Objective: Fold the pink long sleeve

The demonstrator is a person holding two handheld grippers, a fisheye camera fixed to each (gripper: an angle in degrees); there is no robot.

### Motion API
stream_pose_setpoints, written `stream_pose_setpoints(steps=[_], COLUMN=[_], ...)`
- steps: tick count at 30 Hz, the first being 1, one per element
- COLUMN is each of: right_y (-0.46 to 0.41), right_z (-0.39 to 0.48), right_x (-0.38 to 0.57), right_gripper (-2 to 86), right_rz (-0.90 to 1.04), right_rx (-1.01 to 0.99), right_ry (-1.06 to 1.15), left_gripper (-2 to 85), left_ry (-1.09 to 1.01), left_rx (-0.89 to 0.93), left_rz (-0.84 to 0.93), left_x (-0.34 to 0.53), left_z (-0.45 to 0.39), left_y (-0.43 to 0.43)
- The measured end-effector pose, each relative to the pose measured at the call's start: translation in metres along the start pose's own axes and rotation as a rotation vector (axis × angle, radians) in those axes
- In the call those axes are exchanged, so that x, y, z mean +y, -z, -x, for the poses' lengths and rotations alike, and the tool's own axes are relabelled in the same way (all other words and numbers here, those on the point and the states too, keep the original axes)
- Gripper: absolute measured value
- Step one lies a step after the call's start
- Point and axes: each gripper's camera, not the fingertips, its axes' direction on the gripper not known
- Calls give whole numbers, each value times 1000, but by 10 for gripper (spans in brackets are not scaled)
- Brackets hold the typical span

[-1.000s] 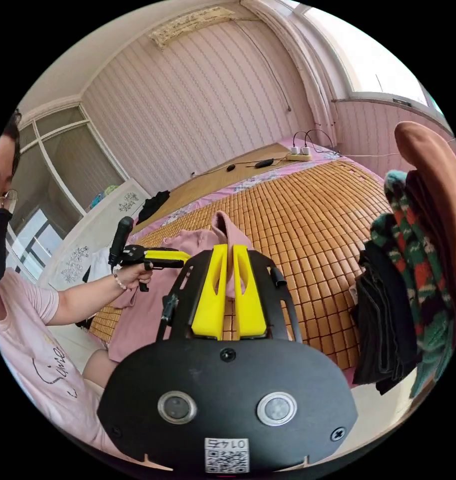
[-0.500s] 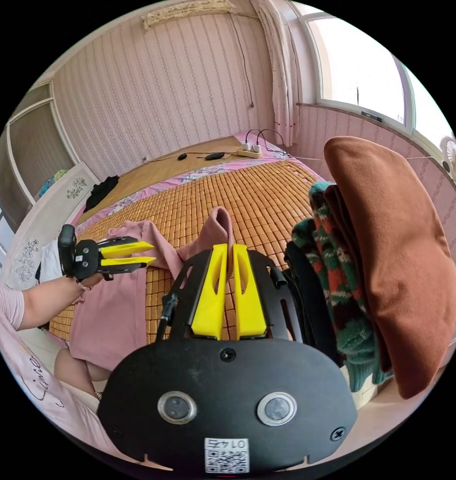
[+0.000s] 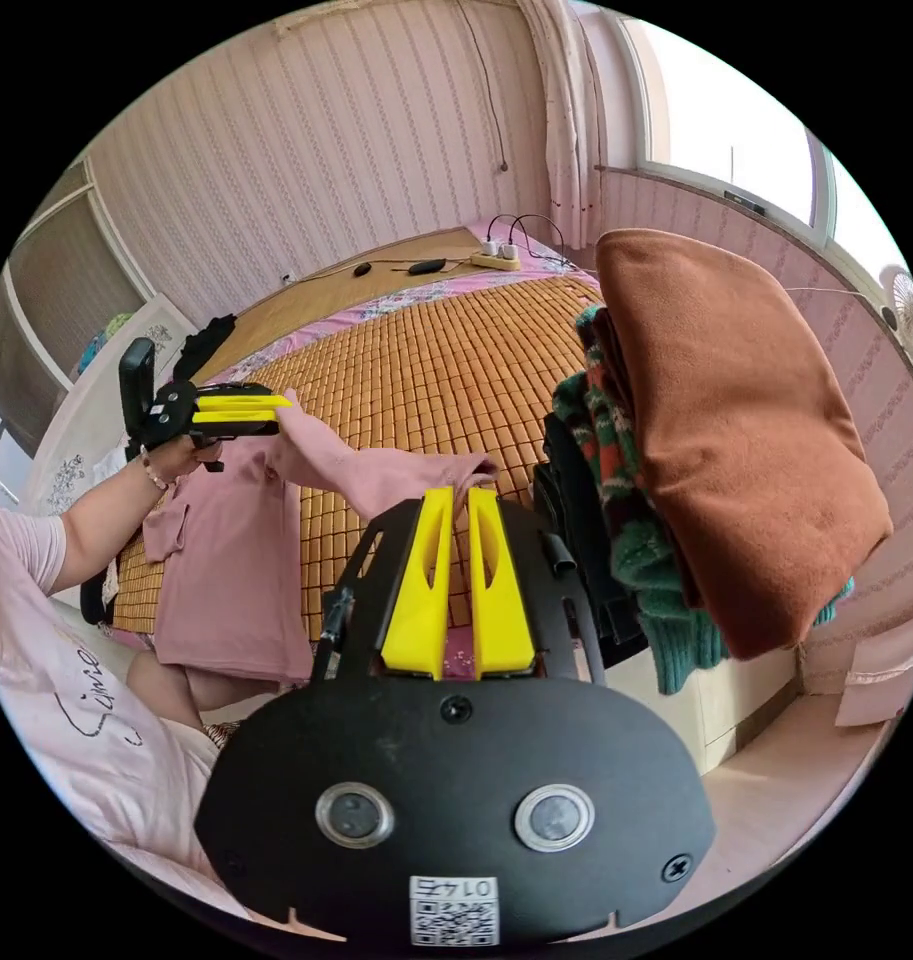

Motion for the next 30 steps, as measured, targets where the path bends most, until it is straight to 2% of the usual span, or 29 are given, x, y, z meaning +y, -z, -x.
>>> stream_pose_setpoints(steps=[2,4,7,10,15,18,22,26,28,30], right_y=[3,-12,-41,-67,-107,-143,-173,-189,-174,-150], right_z=[-12,-21,-15,0,25,38,28,56,70,89], right_x=[-9,-17,-21,-23,-45,-70,-103,-126,-130,-126], right_gripper=[30,88,106,108,73,10,-4,-7,-4,3], right_rz=[-53,1,76,123,121,177,234,324,290,225], right_rx=[82,82,9,49,21,27,256,359,367,288], right_ry=[-53,-83,-45,-8,26,77,10,112,123,139], left_gripper=[46,67,71,67,66,66,60,63,65,67], left_ry=[66,158,247,224,215,219,302,332,376,413], left_rx=[-34,-6,-8,4,28,42,48,66,79,65], left_rz=[95,199,188,219,356,396,337,289,208,158], left_x=[-23,-28,-20,-2,33,44,56,67,80,104], left_z=[24,43,53,42,20,8,12,13,11,4], left_y=[-38,-68,-66,-63,-98,-119,-117,-90,-55,-14])
